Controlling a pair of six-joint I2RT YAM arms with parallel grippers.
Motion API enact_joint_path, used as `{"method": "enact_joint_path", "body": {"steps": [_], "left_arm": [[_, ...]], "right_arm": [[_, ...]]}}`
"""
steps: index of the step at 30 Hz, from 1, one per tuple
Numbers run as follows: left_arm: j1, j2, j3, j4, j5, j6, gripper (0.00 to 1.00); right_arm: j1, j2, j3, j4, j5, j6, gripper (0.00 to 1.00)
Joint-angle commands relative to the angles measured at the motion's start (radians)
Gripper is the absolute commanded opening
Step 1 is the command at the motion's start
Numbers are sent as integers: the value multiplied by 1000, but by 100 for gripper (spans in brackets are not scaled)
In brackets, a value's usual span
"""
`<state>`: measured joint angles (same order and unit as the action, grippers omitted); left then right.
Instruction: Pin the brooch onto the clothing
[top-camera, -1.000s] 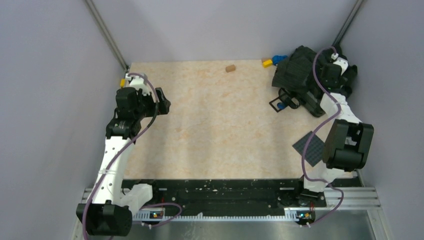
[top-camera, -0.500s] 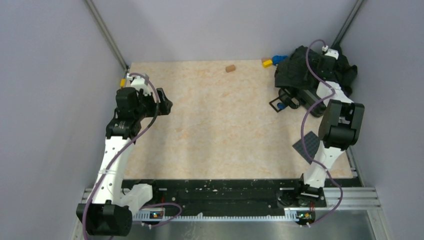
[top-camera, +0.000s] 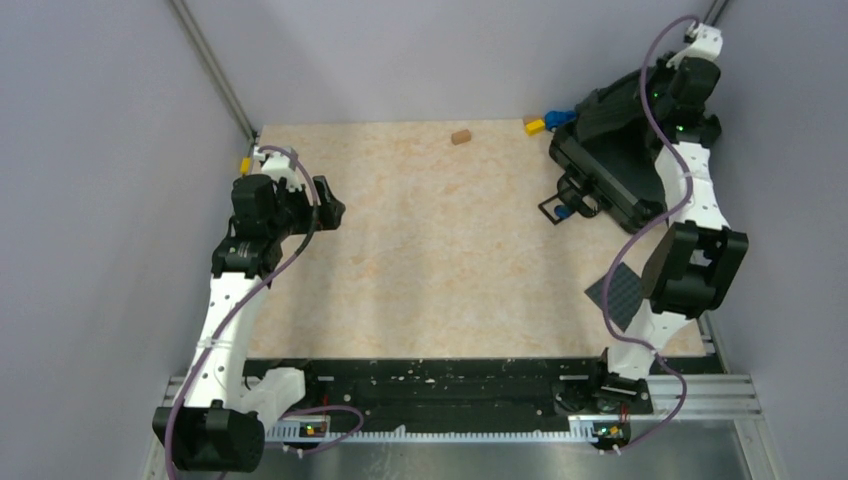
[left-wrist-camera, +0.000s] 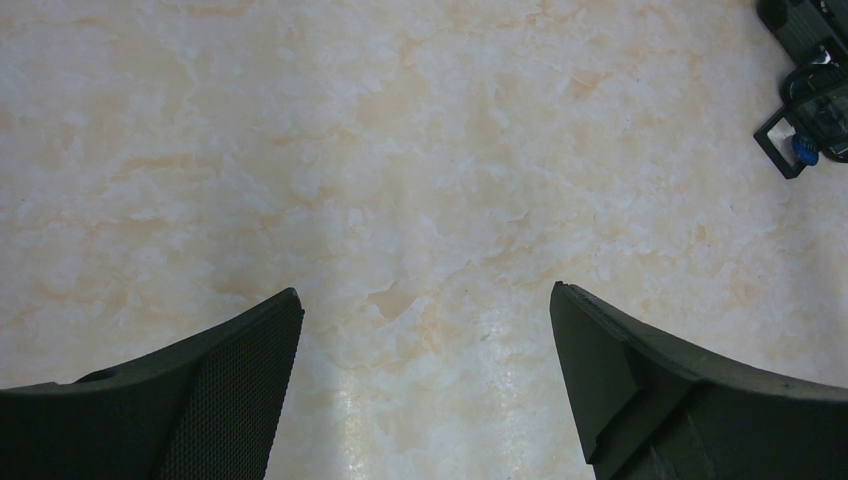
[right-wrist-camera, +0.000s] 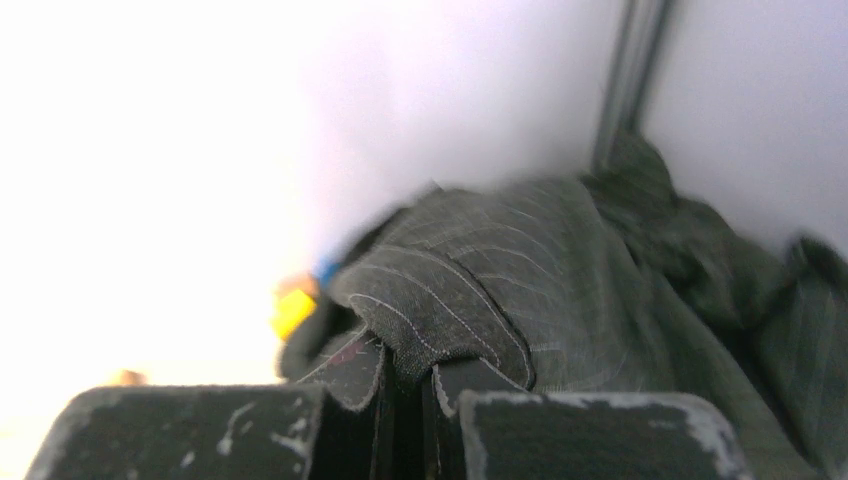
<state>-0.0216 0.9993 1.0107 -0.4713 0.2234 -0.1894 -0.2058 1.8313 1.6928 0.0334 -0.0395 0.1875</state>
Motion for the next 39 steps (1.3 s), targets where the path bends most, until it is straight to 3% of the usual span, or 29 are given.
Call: {"method": "enact_joint_path", "body": {"steps": [1,9,17,25,28,33,39], "left_arm": [[-1,-20,9,38,-5,-4,97],[-2,-59,-4,58,-19,5,97],[-3,-85,-10,66,-38,4,97],[0,-121,-23,81,-83,2,97],[0,-129,-31,90,-100,1,97],[-1,-122,-35,92,-107,-2,97],[-1,-139,-46,107,-136,-13,96]], "right_arm": [[19,-160,147,195,-174,156,0],[126,-211,403,123,-327,271,0],[305,-280,501,127,-456,288,0],[408,-257,617,127,-568,348,0],[441,-267,561,139,-589,376,0],[524,-323,292,183,-539,364,0],[761,-367,-111,160,-213,241,0]]}}
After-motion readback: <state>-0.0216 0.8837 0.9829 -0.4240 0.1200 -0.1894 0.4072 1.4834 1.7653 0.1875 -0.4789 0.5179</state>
